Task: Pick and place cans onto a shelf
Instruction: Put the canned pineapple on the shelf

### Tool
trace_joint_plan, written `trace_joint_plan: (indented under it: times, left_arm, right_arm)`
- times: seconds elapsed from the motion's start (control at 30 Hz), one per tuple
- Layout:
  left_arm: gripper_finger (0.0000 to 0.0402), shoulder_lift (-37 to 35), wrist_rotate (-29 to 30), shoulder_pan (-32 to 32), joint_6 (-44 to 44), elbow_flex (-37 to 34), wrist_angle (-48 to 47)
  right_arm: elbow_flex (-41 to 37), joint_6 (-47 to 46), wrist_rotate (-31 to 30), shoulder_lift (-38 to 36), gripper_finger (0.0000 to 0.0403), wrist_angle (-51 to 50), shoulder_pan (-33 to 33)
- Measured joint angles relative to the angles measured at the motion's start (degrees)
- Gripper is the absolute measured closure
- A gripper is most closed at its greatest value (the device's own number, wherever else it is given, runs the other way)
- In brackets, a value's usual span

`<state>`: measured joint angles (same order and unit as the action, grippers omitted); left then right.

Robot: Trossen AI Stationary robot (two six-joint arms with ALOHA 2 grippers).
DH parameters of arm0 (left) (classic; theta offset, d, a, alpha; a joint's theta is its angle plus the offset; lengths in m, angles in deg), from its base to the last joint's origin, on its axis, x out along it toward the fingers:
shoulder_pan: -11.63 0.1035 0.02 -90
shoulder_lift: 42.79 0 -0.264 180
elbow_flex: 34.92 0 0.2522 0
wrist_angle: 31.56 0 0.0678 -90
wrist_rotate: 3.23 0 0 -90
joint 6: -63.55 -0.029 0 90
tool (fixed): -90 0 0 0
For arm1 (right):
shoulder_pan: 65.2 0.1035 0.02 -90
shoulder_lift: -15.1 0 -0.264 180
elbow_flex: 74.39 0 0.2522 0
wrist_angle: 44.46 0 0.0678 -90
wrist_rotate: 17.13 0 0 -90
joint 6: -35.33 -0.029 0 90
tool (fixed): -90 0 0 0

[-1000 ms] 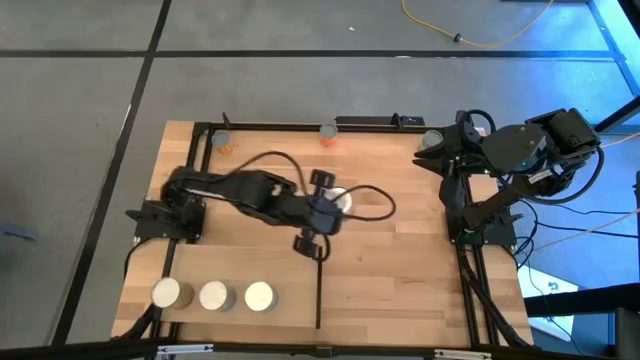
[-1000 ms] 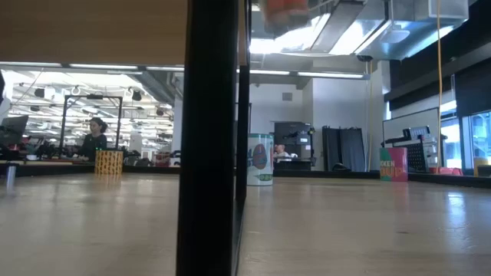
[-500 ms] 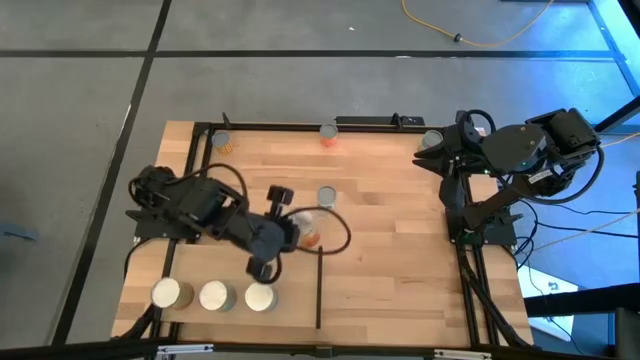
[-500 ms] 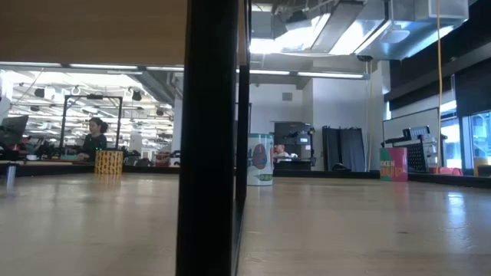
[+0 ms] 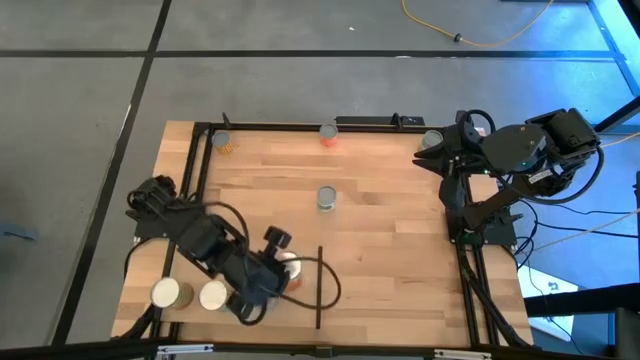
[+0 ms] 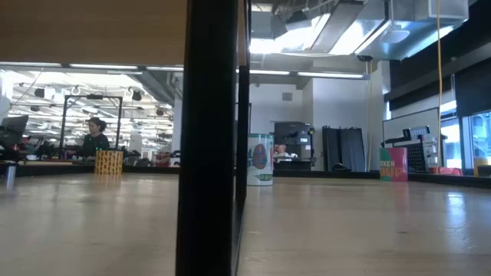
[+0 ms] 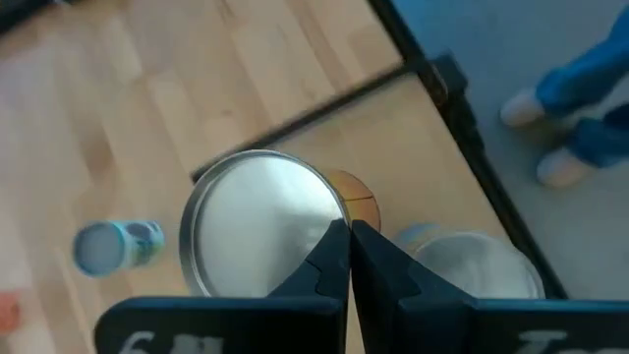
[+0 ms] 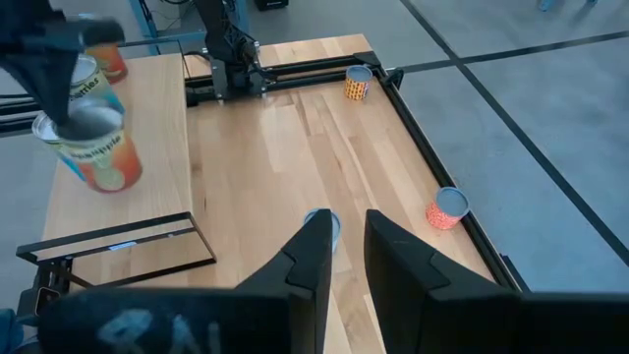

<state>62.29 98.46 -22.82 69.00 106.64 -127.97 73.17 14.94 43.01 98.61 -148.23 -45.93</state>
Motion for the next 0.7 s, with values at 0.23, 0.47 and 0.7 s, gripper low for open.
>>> trace_joint_plan:
  times: [0.23, 0.47, 0.7]
  left_arm:
    - [0.0401, -0.13, -6.48, 0.42, -4.22, -6.66, 10.02]
    - [0.0401, -0.19, -8.35, 0.98, -7.24, -10.54, 14.77]
    - [0.0401, -0.09, -9.68, 1.51, -7.51, -13.00, 17.36]
  right_arm:
    - [0.00, -0.04, 0.02, 0.00, 0.0337, 0.00, 0.00]
    - [0.00, -0.04, 0.09, 0.00, 0.0337, 0.00, 0.00]
    - [0.00, 0.02, 1.62, 0.00, 0.0337, 0.00, -0.01]
